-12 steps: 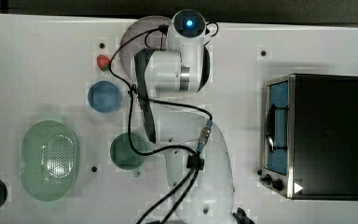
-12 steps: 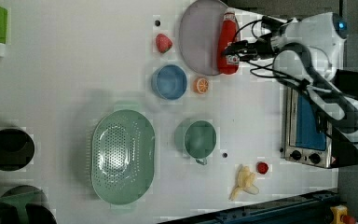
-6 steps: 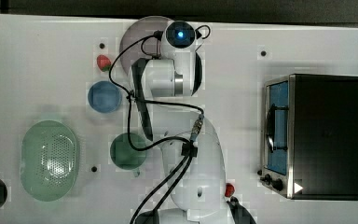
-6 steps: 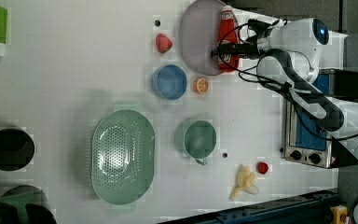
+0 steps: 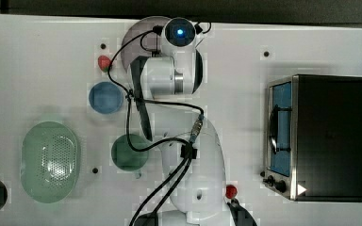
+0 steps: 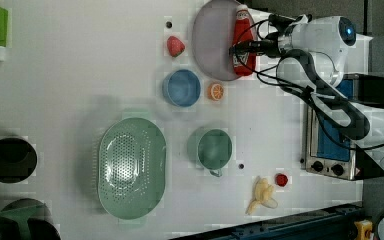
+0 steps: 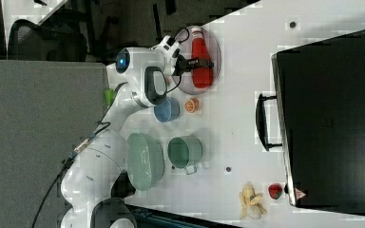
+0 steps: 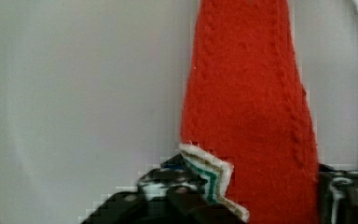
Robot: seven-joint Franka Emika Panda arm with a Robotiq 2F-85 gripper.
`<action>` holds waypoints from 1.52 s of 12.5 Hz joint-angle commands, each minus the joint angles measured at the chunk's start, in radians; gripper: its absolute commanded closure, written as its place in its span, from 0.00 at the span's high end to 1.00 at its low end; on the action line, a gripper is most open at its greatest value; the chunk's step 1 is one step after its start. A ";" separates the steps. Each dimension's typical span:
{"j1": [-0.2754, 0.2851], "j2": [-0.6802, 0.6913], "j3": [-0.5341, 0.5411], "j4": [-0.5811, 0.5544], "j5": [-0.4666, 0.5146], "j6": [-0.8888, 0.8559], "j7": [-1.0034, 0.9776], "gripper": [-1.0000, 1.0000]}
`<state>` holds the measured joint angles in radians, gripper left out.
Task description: Pick ketchup from plate and place it on table.
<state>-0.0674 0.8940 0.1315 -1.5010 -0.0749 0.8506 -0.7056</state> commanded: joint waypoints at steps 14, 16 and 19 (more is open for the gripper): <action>-0.053 -0.525 -0.027 -0.007 0.146 -0.552 0.086 0.60; -0.058 -0.601 -0.056 -0.073 0.146 -0.618 0.087 0.60; -0.061 -0.699 -0.094 -0.213 0.144 -0.614 0.088 0.60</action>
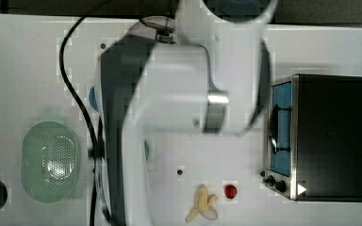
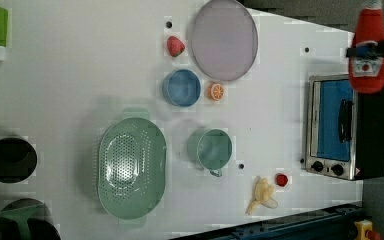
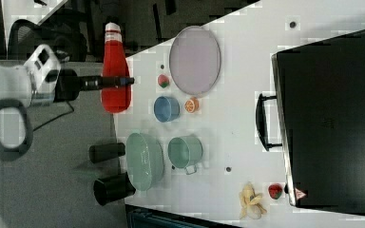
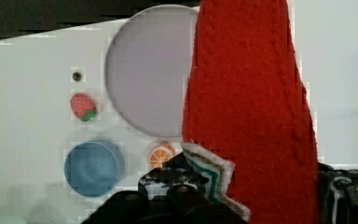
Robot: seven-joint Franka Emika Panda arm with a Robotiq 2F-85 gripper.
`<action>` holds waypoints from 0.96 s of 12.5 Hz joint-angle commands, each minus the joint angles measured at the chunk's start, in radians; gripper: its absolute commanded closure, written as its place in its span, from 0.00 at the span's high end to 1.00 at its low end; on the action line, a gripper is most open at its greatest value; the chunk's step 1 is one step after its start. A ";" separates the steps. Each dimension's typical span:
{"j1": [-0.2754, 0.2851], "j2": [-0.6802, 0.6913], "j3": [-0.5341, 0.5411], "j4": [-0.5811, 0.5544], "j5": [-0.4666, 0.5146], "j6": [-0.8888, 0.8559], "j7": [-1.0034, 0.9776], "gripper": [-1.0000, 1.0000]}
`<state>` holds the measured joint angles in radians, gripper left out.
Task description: Pick ketchup from plate and place it on table.
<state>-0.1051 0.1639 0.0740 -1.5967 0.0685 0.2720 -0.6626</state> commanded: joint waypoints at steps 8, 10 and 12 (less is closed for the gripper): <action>-0.024 -0.070 -0.070 -0.490 0.001 0.179 0.045 0.60; -0.024 -0.045 -0.070 -0.566 0.002 0.277 0.045 0.60; -0.024 -0.005 -0.069 -0.612 0.002 0.367 0.045 0.60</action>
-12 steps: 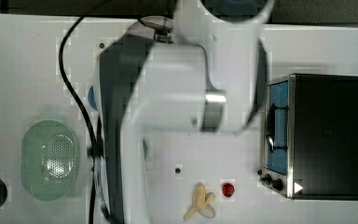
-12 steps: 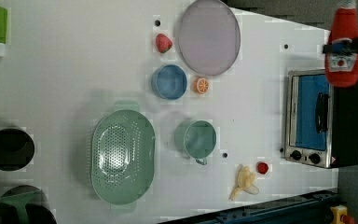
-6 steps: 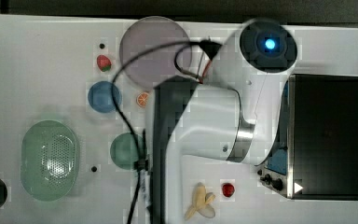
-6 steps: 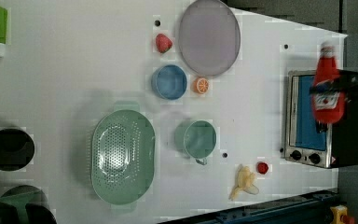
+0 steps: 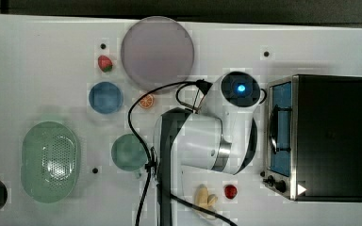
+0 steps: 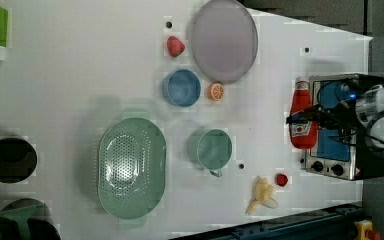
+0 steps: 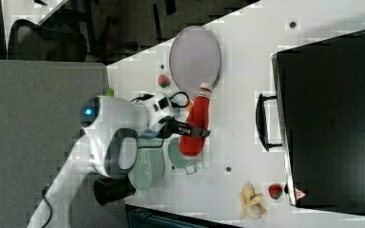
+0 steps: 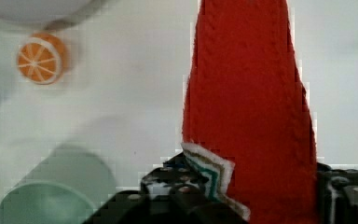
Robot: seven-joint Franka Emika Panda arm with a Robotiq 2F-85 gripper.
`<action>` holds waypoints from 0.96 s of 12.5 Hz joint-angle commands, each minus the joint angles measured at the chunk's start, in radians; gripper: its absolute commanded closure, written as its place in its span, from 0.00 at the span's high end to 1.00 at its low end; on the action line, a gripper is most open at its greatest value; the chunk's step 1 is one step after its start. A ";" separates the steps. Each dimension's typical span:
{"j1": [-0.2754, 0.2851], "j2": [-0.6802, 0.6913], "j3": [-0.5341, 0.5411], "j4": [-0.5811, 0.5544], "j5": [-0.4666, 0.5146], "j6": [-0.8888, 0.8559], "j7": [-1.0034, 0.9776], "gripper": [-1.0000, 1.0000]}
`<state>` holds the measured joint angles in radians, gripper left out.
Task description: Pick ketchup from plate and place it on table.
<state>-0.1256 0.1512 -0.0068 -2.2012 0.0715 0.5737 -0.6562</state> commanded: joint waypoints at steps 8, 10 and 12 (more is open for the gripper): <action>-0.002 0.146 0.015 -0.033 -0.001 0.220 0.039 0.63; -0.001 0.135 0.017 -0.029 -0.001 0.230 0.039 0.83; 0.000 0.103 0.026 -0.009 -0.001 0.207 0.038 1.00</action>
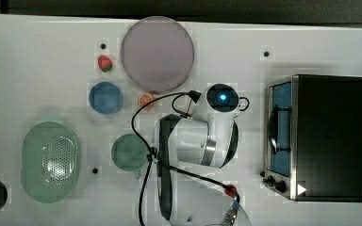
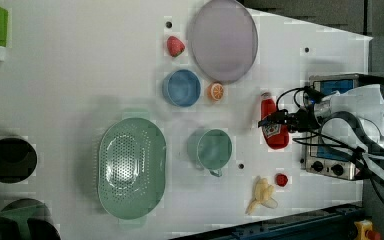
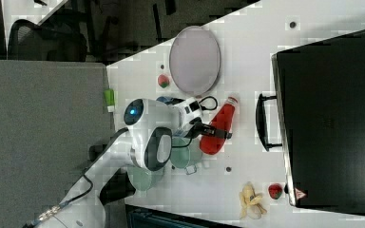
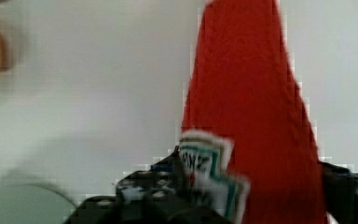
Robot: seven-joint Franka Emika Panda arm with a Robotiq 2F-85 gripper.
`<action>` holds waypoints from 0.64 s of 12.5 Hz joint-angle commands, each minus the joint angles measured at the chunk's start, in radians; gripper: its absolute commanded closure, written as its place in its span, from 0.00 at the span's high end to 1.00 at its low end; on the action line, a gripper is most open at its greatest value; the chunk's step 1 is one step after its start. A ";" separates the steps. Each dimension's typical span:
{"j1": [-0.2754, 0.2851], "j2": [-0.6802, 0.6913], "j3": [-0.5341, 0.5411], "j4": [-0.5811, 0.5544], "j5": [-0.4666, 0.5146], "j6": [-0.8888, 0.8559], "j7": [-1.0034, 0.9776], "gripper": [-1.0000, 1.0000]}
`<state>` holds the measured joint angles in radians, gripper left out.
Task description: Pick ketchup from plate and place it on table.
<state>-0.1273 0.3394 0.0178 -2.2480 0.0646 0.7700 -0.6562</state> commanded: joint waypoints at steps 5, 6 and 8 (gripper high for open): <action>0.010 -0.234 0.013 0.171 0.006 -0.148 0.170 1.00; 0.011 -0.265 0.016 0.216 0.006 -0.197 0.255 1.00; 0.014 -0.317 0.018 0.309 0.001 -0.336 0.419 1.00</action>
<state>-0.1104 0.0706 0.0333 -1.9678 0.0662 0.4470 -0.4062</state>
